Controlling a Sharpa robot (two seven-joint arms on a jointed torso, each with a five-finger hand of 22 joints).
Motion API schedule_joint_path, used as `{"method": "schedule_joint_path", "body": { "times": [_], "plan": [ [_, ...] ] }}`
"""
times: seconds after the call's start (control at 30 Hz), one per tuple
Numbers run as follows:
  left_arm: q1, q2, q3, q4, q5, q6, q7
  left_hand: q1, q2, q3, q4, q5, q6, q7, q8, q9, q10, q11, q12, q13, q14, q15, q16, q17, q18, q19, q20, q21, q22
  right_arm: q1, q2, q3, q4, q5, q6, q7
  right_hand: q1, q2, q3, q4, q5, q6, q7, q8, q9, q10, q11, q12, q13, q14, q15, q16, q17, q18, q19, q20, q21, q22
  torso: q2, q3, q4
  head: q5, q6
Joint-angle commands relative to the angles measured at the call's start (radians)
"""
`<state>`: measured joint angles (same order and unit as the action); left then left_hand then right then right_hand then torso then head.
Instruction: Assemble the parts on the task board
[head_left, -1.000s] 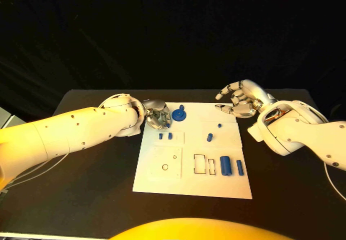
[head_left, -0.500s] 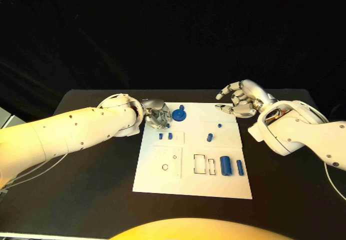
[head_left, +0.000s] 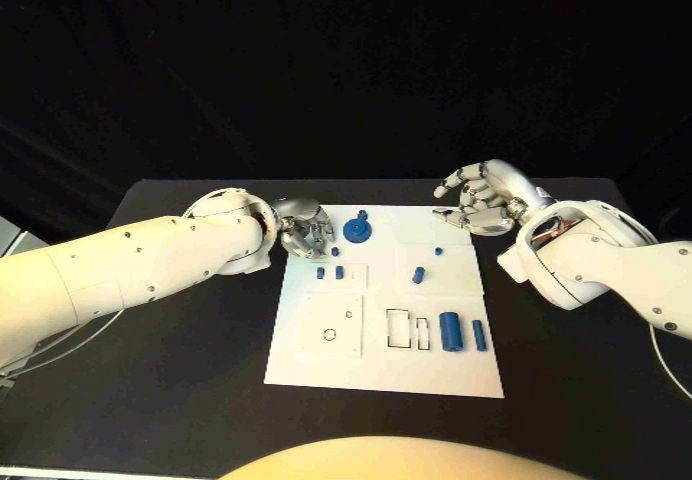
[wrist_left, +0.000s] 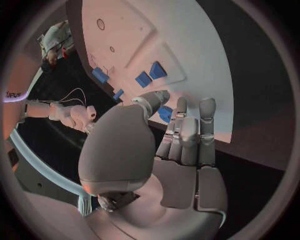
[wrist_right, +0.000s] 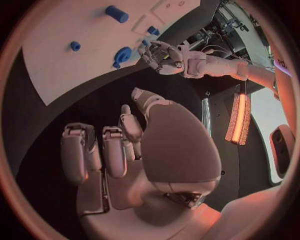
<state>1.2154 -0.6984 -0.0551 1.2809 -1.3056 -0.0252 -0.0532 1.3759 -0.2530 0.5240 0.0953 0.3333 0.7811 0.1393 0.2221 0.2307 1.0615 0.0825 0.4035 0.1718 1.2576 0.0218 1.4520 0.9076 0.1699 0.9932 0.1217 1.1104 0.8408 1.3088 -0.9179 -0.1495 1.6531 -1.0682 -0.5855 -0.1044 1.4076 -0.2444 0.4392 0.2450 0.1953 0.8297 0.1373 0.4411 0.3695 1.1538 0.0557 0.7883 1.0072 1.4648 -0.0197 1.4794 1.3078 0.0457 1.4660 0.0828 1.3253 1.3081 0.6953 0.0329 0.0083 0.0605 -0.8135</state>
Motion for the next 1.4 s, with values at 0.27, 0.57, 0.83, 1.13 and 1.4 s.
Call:
{"method": "schedule_joint_path", "body": {
  "times": [0.27, 0.57, 0.83, 1.13, 1.4],
  "plan": [
    [-0.001, -0.063, 0.022, 0.018, 0.303, -0.117, 0.137, 0.038, 0.024, 0.01, -0.027, 0.001, 0.1, 0.029, 0.06, 0.016, 0.005, 0.013, 0.035, 0.039, -0.074, 0.008, -0.044, -0.11, 0.014, -0.057, 0.007, -0.057, -0.07, -0.002, 0.01, 0.0, -0.054, -0.12, 0.118, 0.001, 0.05, -0.042, 0.085, -0.009, -0.034, 0.045, 0.011, -0.074, -0.026, -0.056, 0.019, -0.544, -0.51, 0.03, 0.015, -0.098, -0.008, 0.032, -0.017, 0.011, -0.211, 0.121, -0.001, 0.0005, 0.0004, -0.024, 0.012],
    [0.0, -0.142, 0.032, 0.068, 0.797, -0.078, 0.329, 0.048, 0.05, 0.011, -0.047, 0.002, 0.091, 0.054, 0.084, 0.012, -0.101, 0.041, 0.078, 0.07, -0.258, 0.029, -0.179, -0.392, 0.015, -0.089, 0.024, -0.1, -0.094, -0.016, 0.052, -0.002, -0.125, -0.425, 0.275, -0.066, 0.059, -0.045, 0.07, -0.036, -0.051, 0.057, -0.006, -0.117, -0.034, -0.068, 0.022, -0.651, -0.658, 0.045, 0.02, -0.082, -0.002, 0.019, 0.013, 0.005, -0.133, 0.148, 0.0, 0.0007, 0.0012, -0.074, 0.027],
    [-0.001, -0.193, 0.033, 0.139, 0.99, -0.026, 0.436, 0.025, 0.047, -0.009, -0.04, -0.001, 0.075, 0.058, 0.089, 0.009, -0.123, 0.046, 0.089, 0.073, -0.265, 0.035, -0.196, -0.402, 0.014, -0.096, 0.03, -0.115, -0.104, -0.042, 0.087, -0.003, -0.171, -0.563, 0.331, -0.111, 0.054, -0.047, 0.056, -0.04, -0.053, 0.066, -0.012, -0.127, -0.034, -0.065, 0.016, -0.664, -0.692, 0.055, 0.016, -0.07, 0.01, 0.014, 0.023, 0.001, -0.106, 0.158, 0.001, -0.0008, 0.0015, -0.09, 0.028],
    [-0.002, -0.22, 0.033, 0.161, 1.073, -0.013, 0.47, 0.011, 0.045, -0.024, -0.034, -0.003, 0.068, 0.06, 0.093, 0.008, -0.128, 0.047, 0.098, 0.076, -0.264, 0.037, -0.198, -0.403, 0.015, -0.096, 0.033, -0.126, -0.112, -0.064, 0.107, -0.003, -0.177, -0.59, 0.348, -0.114, 0.044, -0.043, 0.047, -0.034, -0.042, 0.088, -0.019, -0.13, -0.033, -0.051, 0.009, -0.671, -0.721, 0.057, 0.012, -0.072, 0.003, 0.011, 0.03, -0.003, -0.088, 0.165, 0.001, -0.0002, 0.0019, -0.088, 0.027],
    [-0.002, -0.231, 0.033, 0.158, 1.085, -0.016, 0.476, 0.011, 0.049, -0.026, -0.033, -0.002, 0.071, 0.059, 0.098, 0.009, -0.127, 0.046, 0.104, 0.077, -0.265, 0.037, -0.2, -0.404, 0.015, -0.095, 0.033, -0.131, -0.115, -0.069, 0.116, -0.003, -0.18, -0.591, 0.361, -0.117, 0.042, -0.039, 0.051, -0.029, -0.033, 0.107, -0.02, -0.132, -0.031, -0.03, 0.007, -0.674, -0.74, 0.056, 0.01, -0.077, -0.005, 0.01, 0.033, -0.005, -0.08, 0.168, 0.001, -0.0004, 0.0008, -0.087, 0.026]
  ]
}}
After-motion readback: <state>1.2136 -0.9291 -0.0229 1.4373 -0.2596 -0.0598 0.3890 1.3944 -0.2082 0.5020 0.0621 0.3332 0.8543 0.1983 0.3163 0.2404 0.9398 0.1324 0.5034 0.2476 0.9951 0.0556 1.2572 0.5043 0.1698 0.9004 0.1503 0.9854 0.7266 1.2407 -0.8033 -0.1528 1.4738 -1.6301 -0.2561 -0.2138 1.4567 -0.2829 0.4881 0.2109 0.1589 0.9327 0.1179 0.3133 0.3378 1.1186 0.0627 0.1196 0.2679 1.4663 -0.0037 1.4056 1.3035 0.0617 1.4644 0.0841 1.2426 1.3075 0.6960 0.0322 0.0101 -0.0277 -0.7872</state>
